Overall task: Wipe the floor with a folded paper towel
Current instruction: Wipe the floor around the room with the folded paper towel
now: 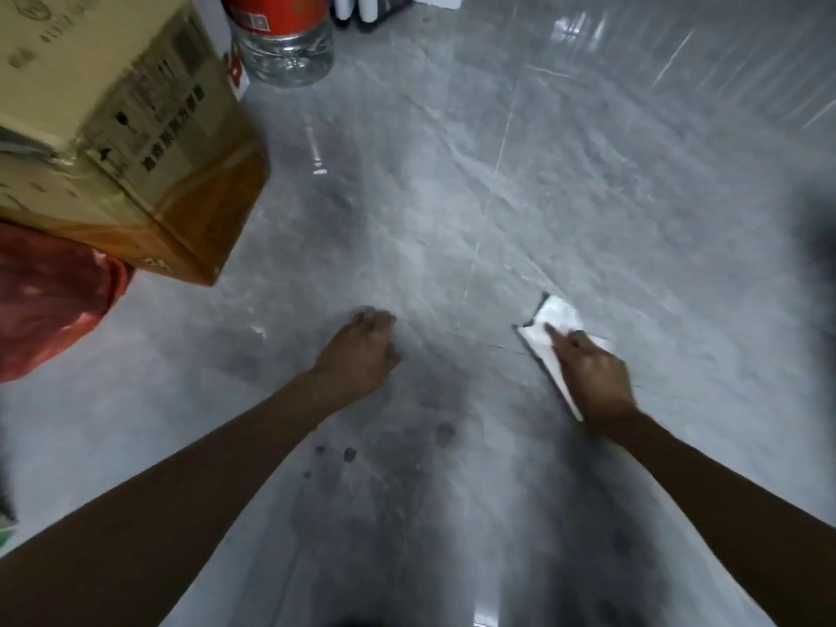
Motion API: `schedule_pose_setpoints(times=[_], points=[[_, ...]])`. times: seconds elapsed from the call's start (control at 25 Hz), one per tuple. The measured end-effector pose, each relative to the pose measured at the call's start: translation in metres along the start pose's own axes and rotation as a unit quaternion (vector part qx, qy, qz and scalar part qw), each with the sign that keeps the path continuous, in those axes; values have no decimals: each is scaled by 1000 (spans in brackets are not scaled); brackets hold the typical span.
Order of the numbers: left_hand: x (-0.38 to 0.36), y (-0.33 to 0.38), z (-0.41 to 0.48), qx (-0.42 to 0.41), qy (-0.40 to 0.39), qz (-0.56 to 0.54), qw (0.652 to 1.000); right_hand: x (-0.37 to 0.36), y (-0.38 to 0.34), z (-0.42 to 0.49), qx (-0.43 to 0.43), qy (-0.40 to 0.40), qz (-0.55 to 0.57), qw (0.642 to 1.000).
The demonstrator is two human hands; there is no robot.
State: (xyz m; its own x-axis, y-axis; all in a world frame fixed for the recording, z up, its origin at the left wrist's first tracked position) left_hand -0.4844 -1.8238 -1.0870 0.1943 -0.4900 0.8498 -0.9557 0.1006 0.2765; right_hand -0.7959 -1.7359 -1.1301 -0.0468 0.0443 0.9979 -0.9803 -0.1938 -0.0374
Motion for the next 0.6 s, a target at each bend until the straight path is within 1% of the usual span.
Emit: schedule_pose_setpoints(times=[0.04, 0.08, 0.12, 0.16, 0.2, 0.24, 0.28, 0.32, 0.36, 0.4, 0.44, 0.48, 0.52, 0.56, 0.6], points=[[-7, 21, 2, -20, -1, 6, 1000, 6, 38, -28, -94, 10, -9, 995], [-14, 41, 5, -36, -7, 10, 999, 12, 68, -55, -186, 28, 4, 982], [-20, 61, 7, -51, -13, 15, 999, 16, 85, -78, -276, 49, 28, 959], [-28, 79, 10, -65, -20, 21, 997, 16, 90, -94, -356, 71, 44, 931], [-35, 95, 11, -77, -22, 26, 996, 14, 79, -101, -405, 91, 49, 909], [-43, 111, 12, -86, -17, 33, 996, 10, 58, -98, -398, 118, 52, 908], [-49, 124, 10, -96, -3, 41, 995, 6, 29, -87, -328, 136, 52, 933], [-54, 136, 8, -108, 12, 44, 993, 2, -3, -76, -209, 129, 45, 968], [-60, 150, 5, -124, 22, 41, 991, -2, -31, -75, -62, 103, 20, 993], [-66, 162, 3, -140, 24, 38, 989, -4, -39, -81, 73, 73, 8, 995], [-72, 172, 1, -155, 22, 40, 987, -1, -26, -92, 158, 47, 14, 986], [-77, 180, -2, -166, 16, 48, 985, 1, -1, -106, 190, 33, 14, 981], [-82, 186, -5, -177, 13, 60, 982, 2, 31, -123, 159, 12, 3, 987], [-86, 191, -7, -188, 12, 70, 980, 3, 67, -144, 77, -2, -19, 997], [-90, 198, -9, -199, 12, 74, 977, 8, 103, -168, -43, -9, -39, 998]])
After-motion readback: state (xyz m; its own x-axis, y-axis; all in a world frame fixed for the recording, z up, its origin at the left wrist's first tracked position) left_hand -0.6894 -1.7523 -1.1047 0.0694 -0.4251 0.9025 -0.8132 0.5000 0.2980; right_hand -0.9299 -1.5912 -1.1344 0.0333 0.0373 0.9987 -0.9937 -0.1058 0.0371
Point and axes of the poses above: each hand's wrist, its own z-axis towards the middle knuckle, its own x-axis out of the back of the hand, y = z × x, the point moved 4 cm from there along z, towards the middle knuckle, and after that the axes turned 14 degrees about x, right-handed, at the moved point
